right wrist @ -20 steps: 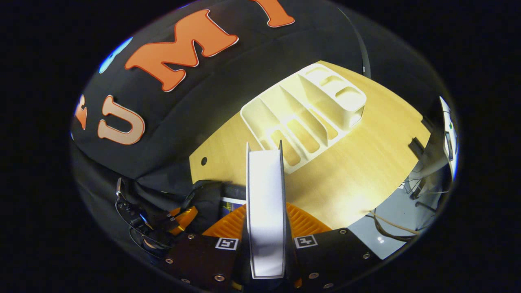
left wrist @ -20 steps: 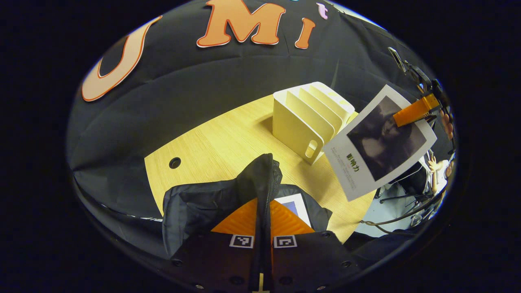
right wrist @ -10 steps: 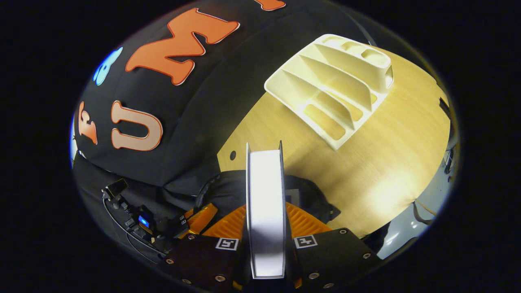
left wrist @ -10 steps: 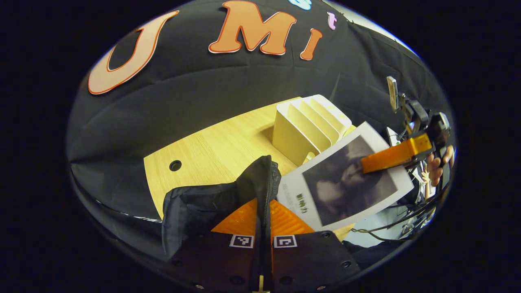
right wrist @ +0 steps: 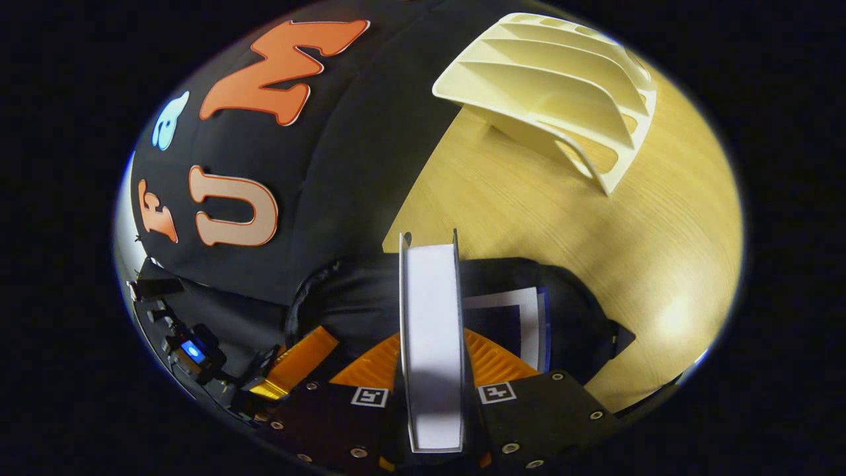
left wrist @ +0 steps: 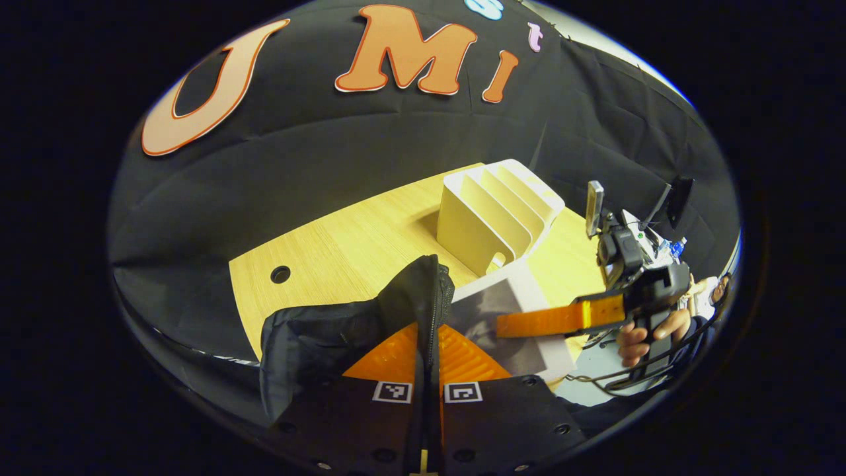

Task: Open the schoolbag, grab two books from the bookshelf and put them into the schoolbag.

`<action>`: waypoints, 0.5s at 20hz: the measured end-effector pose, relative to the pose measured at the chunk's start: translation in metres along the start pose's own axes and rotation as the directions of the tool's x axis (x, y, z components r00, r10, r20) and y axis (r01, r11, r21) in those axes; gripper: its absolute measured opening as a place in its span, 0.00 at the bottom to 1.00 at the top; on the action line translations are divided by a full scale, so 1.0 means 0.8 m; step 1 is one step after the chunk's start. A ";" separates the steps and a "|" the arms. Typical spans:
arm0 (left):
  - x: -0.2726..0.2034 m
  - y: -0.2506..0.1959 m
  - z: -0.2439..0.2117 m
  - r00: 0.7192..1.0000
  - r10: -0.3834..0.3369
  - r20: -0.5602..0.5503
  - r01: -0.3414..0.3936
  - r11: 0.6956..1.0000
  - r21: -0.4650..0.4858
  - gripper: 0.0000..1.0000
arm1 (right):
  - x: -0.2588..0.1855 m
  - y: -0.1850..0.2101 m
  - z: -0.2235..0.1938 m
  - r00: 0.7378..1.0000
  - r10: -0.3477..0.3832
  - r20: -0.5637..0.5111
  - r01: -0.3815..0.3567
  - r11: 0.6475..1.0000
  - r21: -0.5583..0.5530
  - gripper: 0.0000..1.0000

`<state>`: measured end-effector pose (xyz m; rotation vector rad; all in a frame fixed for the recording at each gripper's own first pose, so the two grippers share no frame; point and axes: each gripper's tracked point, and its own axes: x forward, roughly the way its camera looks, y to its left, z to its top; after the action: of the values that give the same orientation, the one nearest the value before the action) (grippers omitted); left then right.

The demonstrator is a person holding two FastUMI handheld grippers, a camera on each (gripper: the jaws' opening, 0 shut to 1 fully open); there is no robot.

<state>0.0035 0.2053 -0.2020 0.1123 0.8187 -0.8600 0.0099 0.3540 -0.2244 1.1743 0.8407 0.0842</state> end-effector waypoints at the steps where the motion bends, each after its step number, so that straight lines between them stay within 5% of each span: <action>1: 0.001 -0.004 0.001 1.000 -0.006 0.002 0.006 1.000 0.006 0.04 | 0.009 0.002 -0.003 1.000 0.014 0.007 -0.015 1.000 0.017 0.35; 10: 0.016 -0.042 0.005 1.000 0.004 0.007 -0.004 0.997 0.072 0.04 | 0.066 0.000 -0.035 0.998 0.056 -0.011 -0.056 0.998 0.018 0.35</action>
<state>-0.0130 0.1733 -0.2000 0.1747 0.7814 -0.8861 0.0294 0.4010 -0.2561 1.2153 0.8202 0.1298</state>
